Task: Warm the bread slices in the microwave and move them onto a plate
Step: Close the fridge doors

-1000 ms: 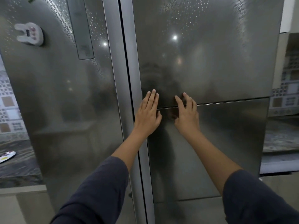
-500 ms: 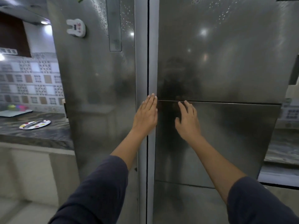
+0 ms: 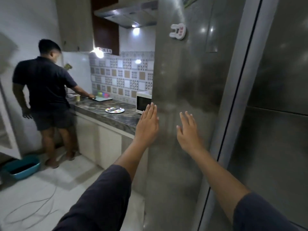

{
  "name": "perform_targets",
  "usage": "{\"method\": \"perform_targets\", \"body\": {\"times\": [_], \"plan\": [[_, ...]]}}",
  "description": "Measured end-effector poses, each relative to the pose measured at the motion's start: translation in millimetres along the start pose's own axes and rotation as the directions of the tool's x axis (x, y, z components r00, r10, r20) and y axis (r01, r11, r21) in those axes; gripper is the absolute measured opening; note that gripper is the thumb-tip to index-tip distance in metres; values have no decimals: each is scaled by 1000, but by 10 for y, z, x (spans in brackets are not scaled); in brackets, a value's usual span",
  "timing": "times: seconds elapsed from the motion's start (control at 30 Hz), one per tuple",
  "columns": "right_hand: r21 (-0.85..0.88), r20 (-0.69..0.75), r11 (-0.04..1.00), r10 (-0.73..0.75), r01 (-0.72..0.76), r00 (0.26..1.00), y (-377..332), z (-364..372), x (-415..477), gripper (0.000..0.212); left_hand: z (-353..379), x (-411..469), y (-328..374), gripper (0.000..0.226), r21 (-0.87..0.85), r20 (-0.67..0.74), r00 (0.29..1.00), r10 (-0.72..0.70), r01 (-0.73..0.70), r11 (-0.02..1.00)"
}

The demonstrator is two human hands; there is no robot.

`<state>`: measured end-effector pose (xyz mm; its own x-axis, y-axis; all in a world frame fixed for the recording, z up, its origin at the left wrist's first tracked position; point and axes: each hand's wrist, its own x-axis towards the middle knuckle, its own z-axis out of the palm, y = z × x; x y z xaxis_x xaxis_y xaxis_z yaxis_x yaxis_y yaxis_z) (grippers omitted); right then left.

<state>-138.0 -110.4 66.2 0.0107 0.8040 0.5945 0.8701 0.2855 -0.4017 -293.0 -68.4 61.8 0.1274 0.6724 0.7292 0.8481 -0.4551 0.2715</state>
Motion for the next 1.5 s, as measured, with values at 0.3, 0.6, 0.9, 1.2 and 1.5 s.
{"method": "perform_targets", "body": {"times": [0.3, 0.6, 0.9, 1.2, 1.5], "plan": [[134, 33, 990, -42, 37, 999, -1296, 1450, 665, 53, -458, 249, -1888, 49, 129, 19, 998, -60, 57, 990], [108, 64, 994, -17, 10, 998, -1483, 2570, 1494, 49, -56, 654, -3040, 50, 71, 71, 993, -91, 86, 994], [114, 58, 993, -5, -2, 998, -1115, 3709, 3069, 51, 994, 1905, -4093, 50, 80, 119, 992, -35, 25, 996], [51, 27, 997, 51, -52, 998, -583, 4588, 4700, 51, 2157, 3280, -5031, 51, 19, 153, 987, -38, 35, 999], [-58, -35, 981, 181, -183, 983, 238, 5489, 5913, 51, 3474, 4611, -5693, 52, -108, 182, 978, 104, -85, 991]]}}
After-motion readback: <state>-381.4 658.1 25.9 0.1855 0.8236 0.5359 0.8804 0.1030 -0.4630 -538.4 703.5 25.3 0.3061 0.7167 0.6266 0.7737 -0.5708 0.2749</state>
